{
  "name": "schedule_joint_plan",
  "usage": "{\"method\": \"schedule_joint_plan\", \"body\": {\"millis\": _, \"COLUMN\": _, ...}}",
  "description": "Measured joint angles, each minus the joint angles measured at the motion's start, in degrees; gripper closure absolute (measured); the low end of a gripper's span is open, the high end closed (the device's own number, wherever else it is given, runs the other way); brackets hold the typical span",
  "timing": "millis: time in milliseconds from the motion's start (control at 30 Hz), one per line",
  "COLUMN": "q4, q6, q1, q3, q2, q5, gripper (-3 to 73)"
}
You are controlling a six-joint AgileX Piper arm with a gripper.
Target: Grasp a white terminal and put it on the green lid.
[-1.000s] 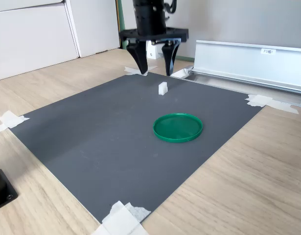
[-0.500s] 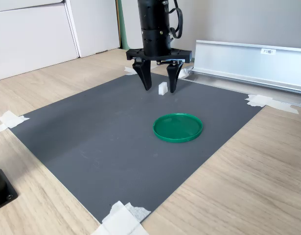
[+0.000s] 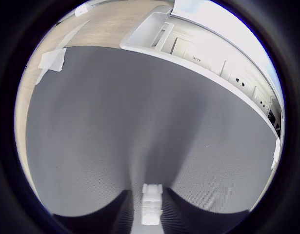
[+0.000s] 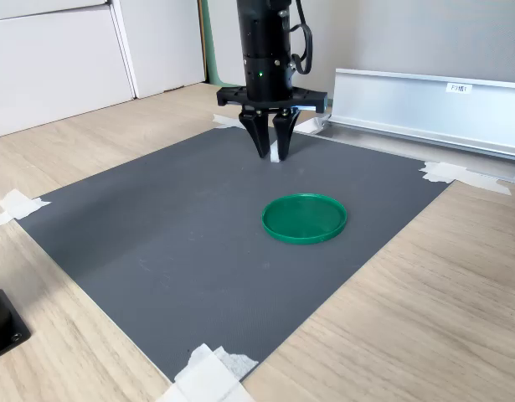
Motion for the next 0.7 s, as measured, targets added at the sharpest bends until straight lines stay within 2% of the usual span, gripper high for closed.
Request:
{"method": "schedule_joint_plan", "body": {"millis": 67, "q4": 0.00, "q6": 0.00, "q1": 0.00, "q3": 0.00, "q2": 0.00, "q5": 0.06, "gripper": 57.4}}
{"method": "schedule_joint_plan", "body": {"millis": 133, "q4": 0.00, "q6": 0.00, "q1": 0.00, "q3": -0.05, "q2": 0.00, "q5": 0.37, "gripper": 60.6}}
{"method": "schedule_joint_plan", "body": {"millis": 433, "q4": -1.40, "q6": -1.57, "q1": 0.00, "q3": 1.43, "q2": -7.22, "q5": 6.06, "gripper": 60.6}}
{"method": "schedule_joint_plan", "body": {"millis": 600, "q4": -4.13, "q6": -4.41, "q1": -0.35, "q3": 7.27, "q2": -12.52, "q5": 7.62, "gripper": 60.6}}
{"method": "schedule_joint_plan", "body": {"millis": 700, "q4": -5.00, "q6": -4.69, "q1": -2.73, "q3": 11.71, "q2": -14.53, "q5": 8.13, "gripper": 60.6}}
